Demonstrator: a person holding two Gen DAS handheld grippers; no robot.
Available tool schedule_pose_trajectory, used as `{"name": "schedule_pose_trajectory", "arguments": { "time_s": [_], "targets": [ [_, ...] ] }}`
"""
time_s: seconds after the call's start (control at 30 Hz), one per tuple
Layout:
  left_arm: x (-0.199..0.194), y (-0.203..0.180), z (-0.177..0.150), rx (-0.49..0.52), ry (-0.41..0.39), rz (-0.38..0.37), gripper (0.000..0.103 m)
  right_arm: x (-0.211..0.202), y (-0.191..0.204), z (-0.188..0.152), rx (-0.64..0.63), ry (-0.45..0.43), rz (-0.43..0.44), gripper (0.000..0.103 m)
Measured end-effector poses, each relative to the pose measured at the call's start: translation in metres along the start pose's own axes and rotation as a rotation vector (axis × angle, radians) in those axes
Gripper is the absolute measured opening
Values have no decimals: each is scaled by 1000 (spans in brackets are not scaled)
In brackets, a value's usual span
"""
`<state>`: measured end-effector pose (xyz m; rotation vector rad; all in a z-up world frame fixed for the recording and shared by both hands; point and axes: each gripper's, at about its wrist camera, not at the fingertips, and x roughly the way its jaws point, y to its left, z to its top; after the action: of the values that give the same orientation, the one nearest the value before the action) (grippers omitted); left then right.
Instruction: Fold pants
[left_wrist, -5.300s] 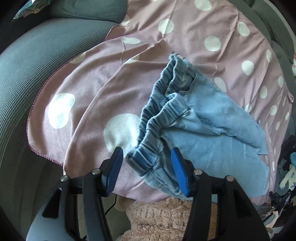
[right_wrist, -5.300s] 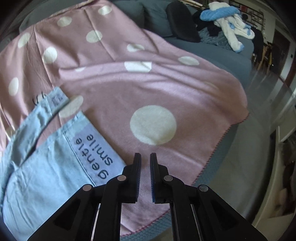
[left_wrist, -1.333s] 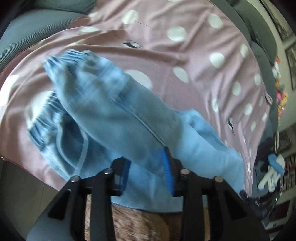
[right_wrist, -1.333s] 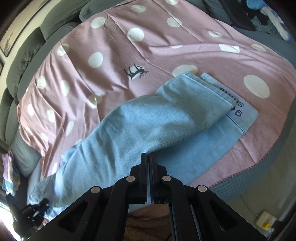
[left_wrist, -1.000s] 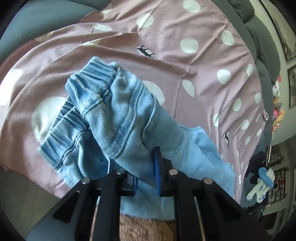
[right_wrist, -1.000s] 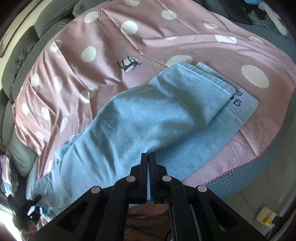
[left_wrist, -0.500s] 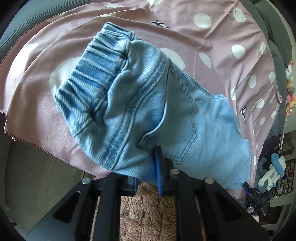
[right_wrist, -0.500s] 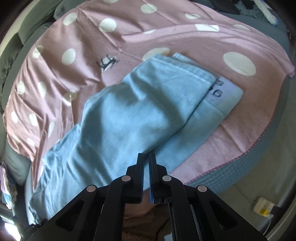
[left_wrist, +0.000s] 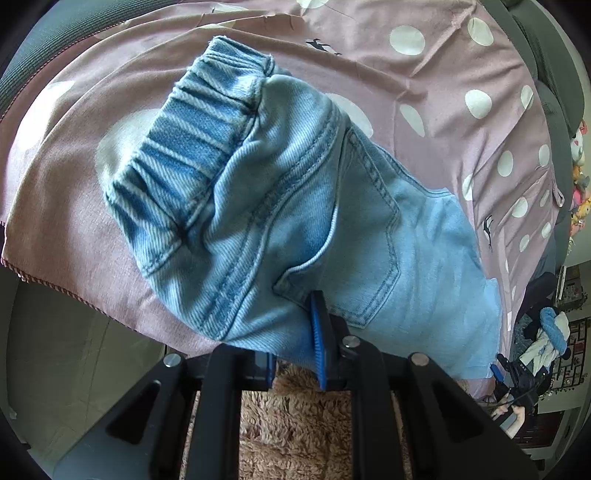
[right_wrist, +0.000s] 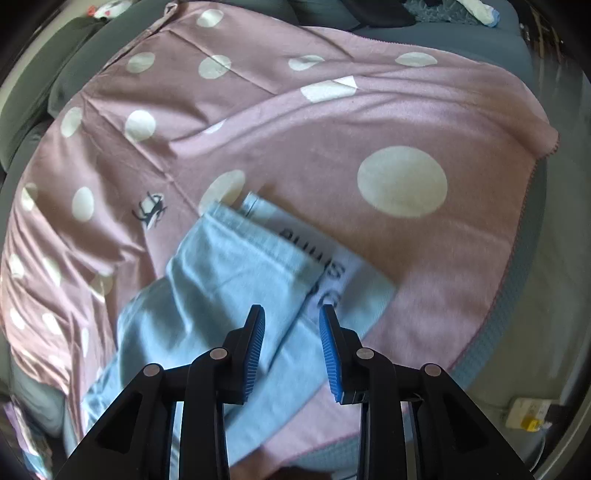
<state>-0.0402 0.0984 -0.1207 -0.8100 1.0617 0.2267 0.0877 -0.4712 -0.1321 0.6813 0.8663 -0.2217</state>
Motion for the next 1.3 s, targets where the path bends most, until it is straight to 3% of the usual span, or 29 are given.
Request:
{"name": "schedule_pose_trajectory", "arguments": {
  "time_s": [0.13,0.17,0.2,0.47,0.77,0.87,1.1,1.2,1.3],
  "targets": [
    [1,-1,-1,5,-9,-4,17,15,0,12,19,18,30,27],
    [1,-1,-1,8,-9,-5,16,15,4,14,4,10,16,23],
    [0,-2,-1,12,-6,-6,16,15,8,16,-10,2,2,9],
    [-21,-10,-6,46,-16,-61,15,-52,14,25,-41,-178,67,7],
    [-6,0,-8,14,41,-53,16,-15,-24,4,-4,-74,-63,6],
    [-12,-7,-9,59,18,-33,16,-19,-22,4,-10,-83,-71,6],
    [-8,-2,-8,36,28,-46,20,-13,-15,0,-89,-85,-149,6],
    [-23,-2,-8,57,21,-9,27,-15,-7,1,-138,-58,-209,7],
    [-47,3,-4,60,-33,25,50,-24,9,1,-194,-53,-255,19]
  ]
}}
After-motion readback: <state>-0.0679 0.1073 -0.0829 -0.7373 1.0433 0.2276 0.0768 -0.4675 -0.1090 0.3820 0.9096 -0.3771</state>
